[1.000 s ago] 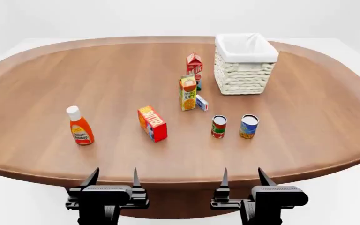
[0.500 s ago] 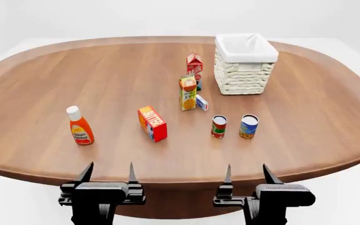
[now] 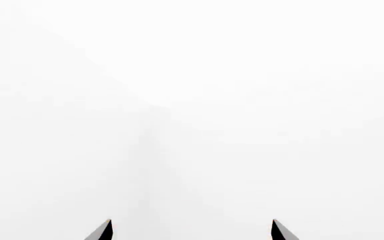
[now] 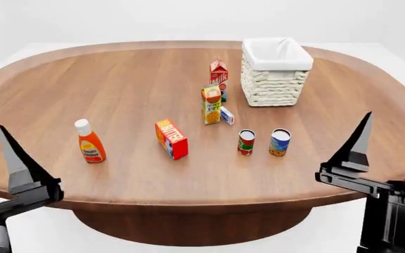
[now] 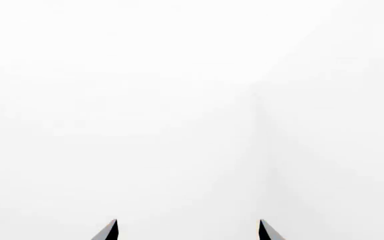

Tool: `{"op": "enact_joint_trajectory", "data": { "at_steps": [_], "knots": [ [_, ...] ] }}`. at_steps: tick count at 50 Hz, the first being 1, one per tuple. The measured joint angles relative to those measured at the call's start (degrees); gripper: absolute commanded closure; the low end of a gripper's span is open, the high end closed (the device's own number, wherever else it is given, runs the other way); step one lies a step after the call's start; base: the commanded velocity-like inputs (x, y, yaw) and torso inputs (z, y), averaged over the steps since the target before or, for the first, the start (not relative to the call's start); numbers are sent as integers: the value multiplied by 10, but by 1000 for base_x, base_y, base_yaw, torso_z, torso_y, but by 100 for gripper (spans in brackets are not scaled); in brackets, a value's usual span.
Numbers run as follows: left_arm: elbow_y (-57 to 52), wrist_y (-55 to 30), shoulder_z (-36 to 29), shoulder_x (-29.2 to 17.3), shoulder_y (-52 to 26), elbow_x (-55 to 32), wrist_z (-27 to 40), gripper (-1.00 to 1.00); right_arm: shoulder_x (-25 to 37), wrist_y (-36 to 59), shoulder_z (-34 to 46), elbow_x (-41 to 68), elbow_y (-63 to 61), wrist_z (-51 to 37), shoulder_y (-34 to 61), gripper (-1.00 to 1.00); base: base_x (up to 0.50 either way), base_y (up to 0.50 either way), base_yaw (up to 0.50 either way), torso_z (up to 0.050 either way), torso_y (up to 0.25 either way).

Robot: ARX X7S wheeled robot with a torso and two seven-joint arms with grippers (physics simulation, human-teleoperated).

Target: Pick up the cream cheese box and the butter, and put them in the basket.

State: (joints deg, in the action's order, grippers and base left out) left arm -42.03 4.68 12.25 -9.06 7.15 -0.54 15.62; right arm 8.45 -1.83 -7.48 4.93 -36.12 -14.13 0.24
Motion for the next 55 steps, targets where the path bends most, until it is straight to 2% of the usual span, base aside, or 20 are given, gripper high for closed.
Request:
{"op": "enact_joint_trajectory", "data": {
  "at_steps": [16, 55],
  "knots": [
    [-49, 53, 44, -6, 22, 15, 34, -100, 17, -24, -7, 0, -67, -10, -1, -100, 456, 0, 0, 0, 0],
    [-52, 47, 33, -26, 28, 21, 46, -100, 39, -20, 31, -3, -84, -9, -11, -100, 500, 0, 0, 0, 0]
  ]
}}
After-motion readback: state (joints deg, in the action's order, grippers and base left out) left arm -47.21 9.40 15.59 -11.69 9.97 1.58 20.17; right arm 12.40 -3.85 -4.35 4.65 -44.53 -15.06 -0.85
